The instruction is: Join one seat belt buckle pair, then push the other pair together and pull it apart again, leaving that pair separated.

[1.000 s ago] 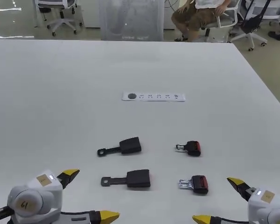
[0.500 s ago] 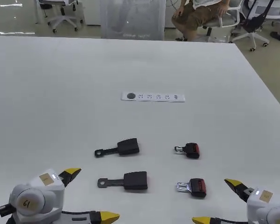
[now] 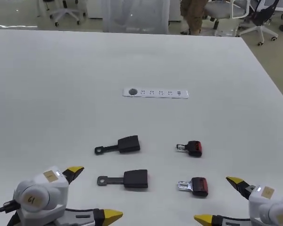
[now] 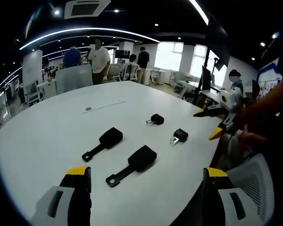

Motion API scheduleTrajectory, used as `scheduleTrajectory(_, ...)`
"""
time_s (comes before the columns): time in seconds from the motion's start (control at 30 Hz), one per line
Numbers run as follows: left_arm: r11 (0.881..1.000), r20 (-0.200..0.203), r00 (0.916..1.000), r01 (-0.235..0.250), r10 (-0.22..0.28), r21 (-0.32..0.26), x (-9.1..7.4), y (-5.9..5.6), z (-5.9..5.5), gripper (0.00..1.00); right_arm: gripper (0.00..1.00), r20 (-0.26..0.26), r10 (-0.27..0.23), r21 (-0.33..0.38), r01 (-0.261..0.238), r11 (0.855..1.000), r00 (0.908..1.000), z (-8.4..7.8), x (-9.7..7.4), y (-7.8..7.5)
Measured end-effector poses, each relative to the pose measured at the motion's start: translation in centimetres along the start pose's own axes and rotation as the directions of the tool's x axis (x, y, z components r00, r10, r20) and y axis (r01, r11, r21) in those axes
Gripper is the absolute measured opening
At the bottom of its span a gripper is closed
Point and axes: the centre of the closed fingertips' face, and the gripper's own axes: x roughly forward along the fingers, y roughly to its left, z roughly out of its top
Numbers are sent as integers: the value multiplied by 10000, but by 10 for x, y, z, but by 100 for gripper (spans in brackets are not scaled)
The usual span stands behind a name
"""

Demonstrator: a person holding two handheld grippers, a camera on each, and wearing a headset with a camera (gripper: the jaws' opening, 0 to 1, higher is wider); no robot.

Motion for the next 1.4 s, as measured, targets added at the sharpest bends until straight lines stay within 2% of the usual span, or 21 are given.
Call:
scheduleTrajectory(0.23,10000,-88,10000,5,-5,-47,6,5,1,100,92,-73,184,20,-184,9998,9998,0,6,-4)
scheduleTrajectory(0.37,10000,-102,9999,-40,39,-84,10,8,3,100,90,-312,370,-133,-374,9992,9988,-3,9,-5)
scheduleTrajectory(0.73,9999,-279,9995,140,-140,-2,30,13,6,100,89,-539,579,-282,-595,9978,9969,-4,19,-20)
scheduleTrajectory(0.9,9988,-563,9979,349,-330,337,43,14,3,100,88,-537,744,-376,-765,9964,9958,-2,24,-25)
scheduleTrajectory(1.17,9966,-878,9946,604,-554,554,60,16,0,100,86,-1038,1057,-718,-1134,9909,9890,-8,33,-31)
scheduleTrajectory(1.27,9957,-1008,9928,704,-641,598,66,17,-3,100,86,-1059,1181,-768,-1265,9890,9873,-6,36,-33)
scheduleTrajectory(1.4,9934,-1195,9894,914,-827,693,74,17,-6,95,84,-1209,1417,-835,-1523,9848,9825,-7,42,-34)
